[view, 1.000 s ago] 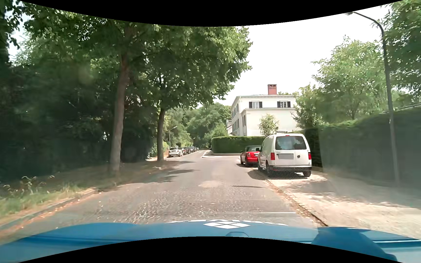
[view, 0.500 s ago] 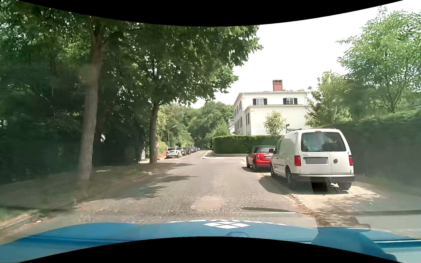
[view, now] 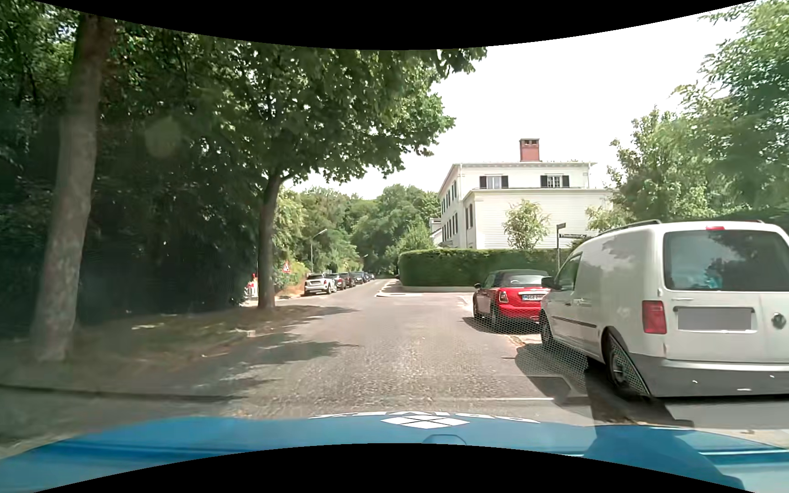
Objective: Follow the waypoints while adhering to traffic rules and regulations
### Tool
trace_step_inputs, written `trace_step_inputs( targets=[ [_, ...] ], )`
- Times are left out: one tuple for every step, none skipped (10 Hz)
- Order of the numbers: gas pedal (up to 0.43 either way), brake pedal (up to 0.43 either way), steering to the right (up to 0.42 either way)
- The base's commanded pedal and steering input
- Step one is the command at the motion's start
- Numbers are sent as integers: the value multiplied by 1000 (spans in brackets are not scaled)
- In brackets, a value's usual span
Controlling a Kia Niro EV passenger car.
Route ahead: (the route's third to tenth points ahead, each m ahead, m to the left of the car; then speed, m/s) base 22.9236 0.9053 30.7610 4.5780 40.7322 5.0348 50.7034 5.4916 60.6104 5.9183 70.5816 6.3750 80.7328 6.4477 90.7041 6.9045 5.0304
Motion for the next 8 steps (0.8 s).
trace_step_inputs(
  targets=[
    [110,0,-5],
    [98,0,-4],
    [98,0,-2],
    [98,0,-2],
    [98,0,-3],
    [87,0,-2],
    [87,0,-2],
    [0,0,0]
  ],
)
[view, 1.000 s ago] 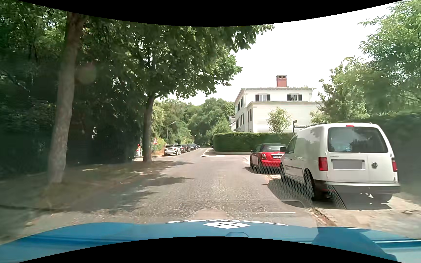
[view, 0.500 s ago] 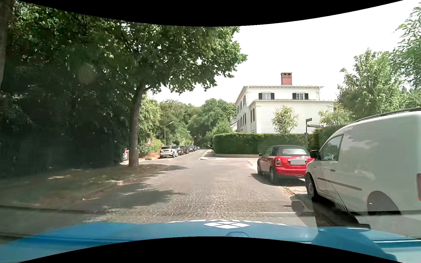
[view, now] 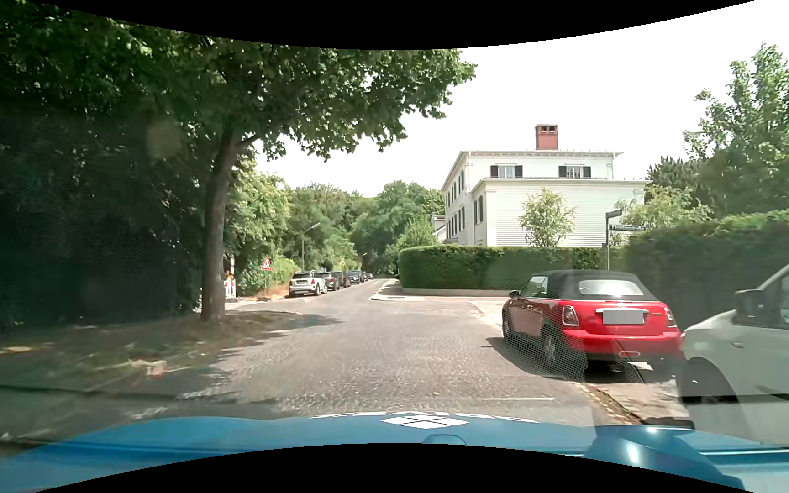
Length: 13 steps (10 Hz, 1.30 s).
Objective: Follow the waypoints while adhering to traffic rules and regulations
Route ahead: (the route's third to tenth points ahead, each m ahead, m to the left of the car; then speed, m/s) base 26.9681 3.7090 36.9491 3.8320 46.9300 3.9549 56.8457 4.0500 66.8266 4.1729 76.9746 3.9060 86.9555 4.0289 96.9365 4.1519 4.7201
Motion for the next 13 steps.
trace_step_inputs(
  targets=[
    [0,0,0],
    [0,0,0],
    [0,0,0],
    [0,0,0],
    [0,0,0],
    [39,0,0],
    [47,0,-1],
    [67,0,0],
    [67,0,0],
    [67,0,0],
    [79,0,0],
    [79,0,0],
    [79,0,1]
  ],
)
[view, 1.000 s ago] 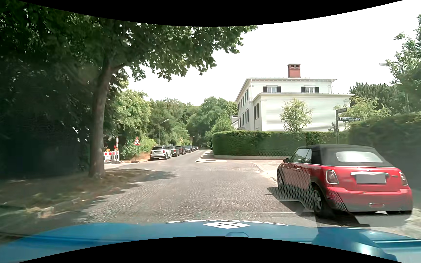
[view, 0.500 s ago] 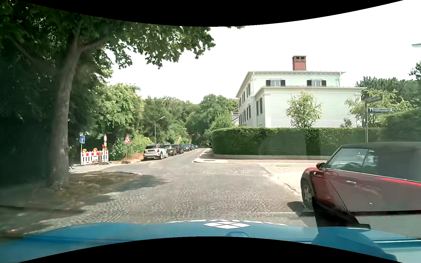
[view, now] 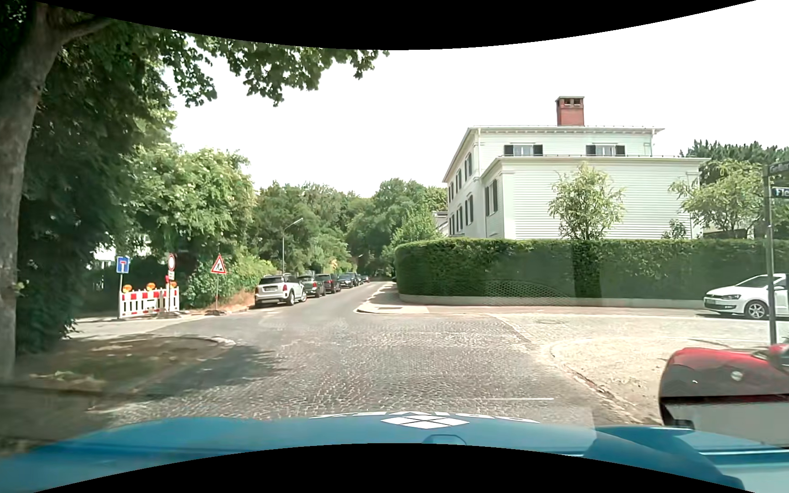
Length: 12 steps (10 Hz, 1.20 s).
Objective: Follow the waypoints while adhering to traffic rules and regulations
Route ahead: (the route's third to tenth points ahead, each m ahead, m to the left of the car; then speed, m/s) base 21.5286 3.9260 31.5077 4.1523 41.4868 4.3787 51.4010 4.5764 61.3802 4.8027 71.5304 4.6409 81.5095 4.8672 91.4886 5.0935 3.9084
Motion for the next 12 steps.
trace_step_inputs(
  targets=[
    [79,0,-2],
    [79,0,-12],
    [79,0,-30],
    [79,0,-48],
    [98,0,-71],
    [110,0,-98],
    [130,0,-120],
    [130,0,-143],
    [130,0,-162],
    [130,0,-181],
    [130,0,-188],
    [130,0,-191]
  ],
)
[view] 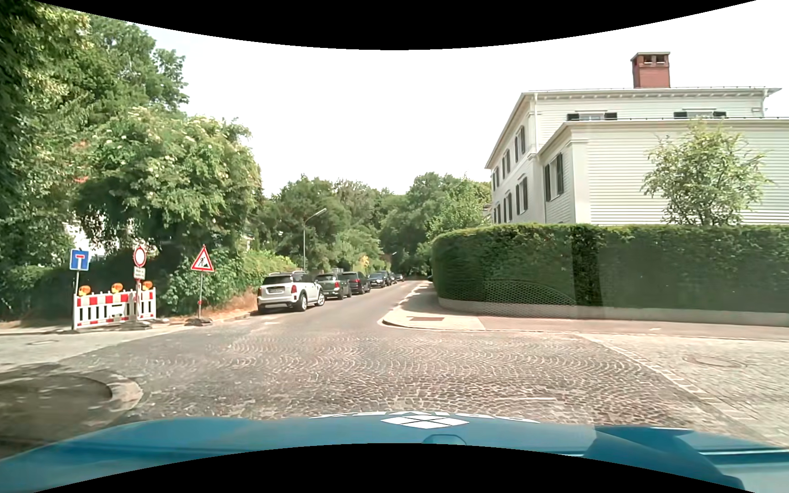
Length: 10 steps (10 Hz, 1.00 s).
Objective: Follow the waypoints while adhering to traffic rules and regulations
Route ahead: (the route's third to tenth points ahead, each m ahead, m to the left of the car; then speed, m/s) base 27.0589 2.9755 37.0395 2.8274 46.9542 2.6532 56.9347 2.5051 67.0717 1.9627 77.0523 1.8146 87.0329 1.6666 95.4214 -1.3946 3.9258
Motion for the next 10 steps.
trace_step_inputs(
  targets=[
    [130,0,-191],
    [130,0,-191],
    [130,0,-189],
    [130,0,-184],
    [130,0,-182],
    [130,0,-182],
    [130,0,-180],
    [130,0,-176],
    [130,0,-164],
    [138,0,-141]
  ],
)
